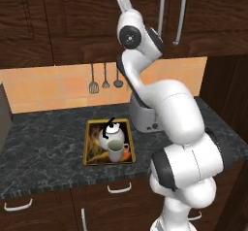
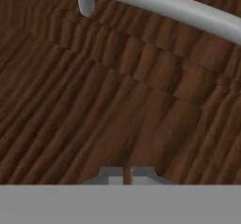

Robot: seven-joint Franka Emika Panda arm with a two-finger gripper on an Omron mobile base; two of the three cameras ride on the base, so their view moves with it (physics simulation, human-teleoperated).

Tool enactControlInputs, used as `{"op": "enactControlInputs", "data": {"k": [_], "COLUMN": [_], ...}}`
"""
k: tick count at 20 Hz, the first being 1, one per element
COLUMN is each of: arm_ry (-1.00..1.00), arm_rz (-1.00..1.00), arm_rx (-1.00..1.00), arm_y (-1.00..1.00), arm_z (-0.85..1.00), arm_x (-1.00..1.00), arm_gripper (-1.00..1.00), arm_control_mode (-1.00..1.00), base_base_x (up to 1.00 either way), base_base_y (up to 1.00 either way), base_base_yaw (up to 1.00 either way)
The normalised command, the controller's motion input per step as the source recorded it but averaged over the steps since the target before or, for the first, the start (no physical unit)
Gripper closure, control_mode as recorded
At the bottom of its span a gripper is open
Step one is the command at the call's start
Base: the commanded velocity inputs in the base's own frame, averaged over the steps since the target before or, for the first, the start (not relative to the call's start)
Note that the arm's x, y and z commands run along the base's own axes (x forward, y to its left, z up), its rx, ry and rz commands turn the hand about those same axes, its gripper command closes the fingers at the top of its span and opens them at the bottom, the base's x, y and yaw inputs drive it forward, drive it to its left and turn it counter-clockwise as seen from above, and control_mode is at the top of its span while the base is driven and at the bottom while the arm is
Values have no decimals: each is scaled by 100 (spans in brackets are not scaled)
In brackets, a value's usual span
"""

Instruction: Pick the kettle from the counter and place it on the tray. Then pick the mug from the cabinet and place it on the tray. Then close the cabinet doors.

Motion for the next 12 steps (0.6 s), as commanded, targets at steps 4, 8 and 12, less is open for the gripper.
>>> {"op": "enactControlInputs", "data": {"k": [4,8,12], "arm_ry": [4,10,20], "arm_rz": [36,28,2], "arm_rx": [21,23,13], "arm_y": [-31,-41,-28], "arm_z": [-30,-31,-27], "arm_x": [100,82,54], "arm_gripper": [100,100,100], "arm_control_mode": [-100,-100,-100], "base_base_x": [0,0,0], "base_base_y": [0,0,0], "base_base_yaw": [0,0,0]}}
